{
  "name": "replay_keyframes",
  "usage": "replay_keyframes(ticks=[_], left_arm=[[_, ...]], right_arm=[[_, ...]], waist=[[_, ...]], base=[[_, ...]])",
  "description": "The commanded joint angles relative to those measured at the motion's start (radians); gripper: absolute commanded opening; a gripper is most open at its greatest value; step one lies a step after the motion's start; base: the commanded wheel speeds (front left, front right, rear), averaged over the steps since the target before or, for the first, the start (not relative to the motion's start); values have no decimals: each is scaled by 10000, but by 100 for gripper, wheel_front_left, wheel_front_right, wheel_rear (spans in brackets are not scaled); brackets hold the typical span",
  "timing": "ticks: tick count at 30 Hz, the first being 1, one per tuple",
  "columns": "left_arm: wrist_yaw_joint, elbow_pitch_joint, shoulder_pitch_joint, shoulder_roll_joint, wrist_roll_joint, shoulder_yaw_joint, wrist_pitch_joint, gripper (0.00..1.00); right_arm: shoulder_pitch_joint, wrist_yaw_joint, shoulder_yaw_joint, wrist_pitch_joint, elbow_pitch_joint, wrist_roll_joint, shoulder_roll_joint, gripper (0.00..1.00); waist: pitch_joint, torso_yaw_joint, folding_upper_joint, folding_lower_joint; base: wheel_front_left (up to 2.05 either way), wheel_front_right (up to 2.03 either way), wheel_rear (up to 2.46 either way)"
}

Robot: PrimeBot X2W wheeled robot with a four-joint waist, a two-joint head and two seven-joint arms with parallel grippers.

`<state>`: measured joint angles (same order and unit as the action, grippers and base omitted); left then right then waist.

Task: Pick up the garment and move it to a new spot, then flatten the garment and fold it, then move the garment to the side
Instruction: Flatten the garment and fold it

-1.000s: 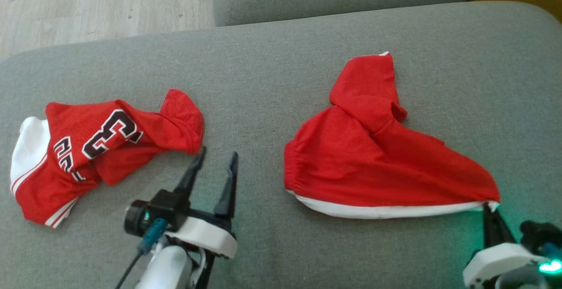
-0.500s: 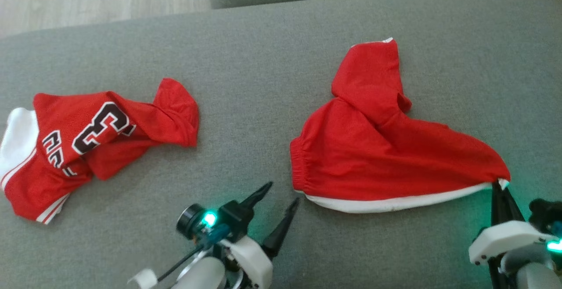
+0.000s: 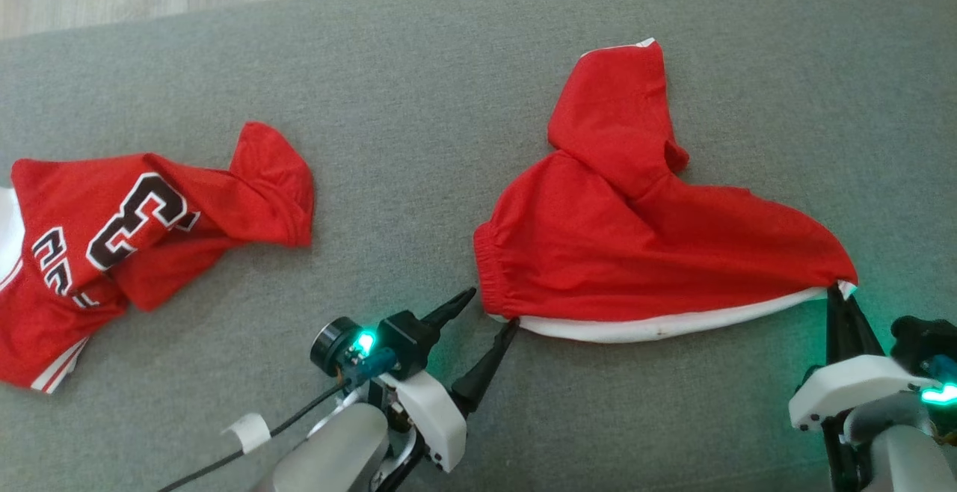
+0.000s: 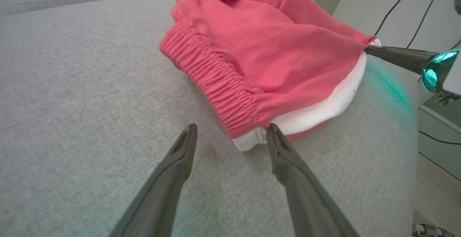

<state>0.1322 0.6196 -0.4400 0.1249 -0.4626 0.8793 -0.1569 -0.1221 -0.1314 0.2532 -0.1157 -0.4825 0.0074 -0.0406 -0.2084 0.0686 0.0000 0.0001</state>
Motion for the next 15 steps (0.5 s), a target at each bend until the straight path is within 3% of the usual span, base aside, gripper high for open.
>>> replay_keyframes(ticks=[1, 3, 4, 5, 6, 15], left_arm=[[-17, -121, -427, 123, -138, -111, -177, 100], [-17, -44, -514, 120, -270, 53, -266, 100], [-17, -9, -553, 124, -328, 130, -306, 82], [-16, 20, -591, 130, -382, 208, -350, 23], [-16, 40, -629, 135, -435, 286, -397, 0], [-19, 137, -882, 423, -609, 561, -773, 0]], right_arm=[[-313, 7, -246, -148, 229, -19, -97, 0], [-320, 7, -247, -168, 198, -10, -97, 0], [-328, 7, -248, -177, 179, -11, -97, 0], [-339, 7, -248, -184, 158, -13, -97, 0], [-350, 7, -246, -191, 142, -16, -97, 0], [-448, 7, -369, -415, 306, -9, -97, 0]], waist=[[-12, 28, 0, -1], [-23, 44, 0, -1], [-22, 48, 0, -1], [-18, 50, 0, -1], [-15, 48, 0, -1], [214, -118, 0, -1]], base=[[0, 0, 0], [0, 0, 0], [0, 0, 0], [0, 0, 0], [0, 0, 0], [0, 0, 0]])
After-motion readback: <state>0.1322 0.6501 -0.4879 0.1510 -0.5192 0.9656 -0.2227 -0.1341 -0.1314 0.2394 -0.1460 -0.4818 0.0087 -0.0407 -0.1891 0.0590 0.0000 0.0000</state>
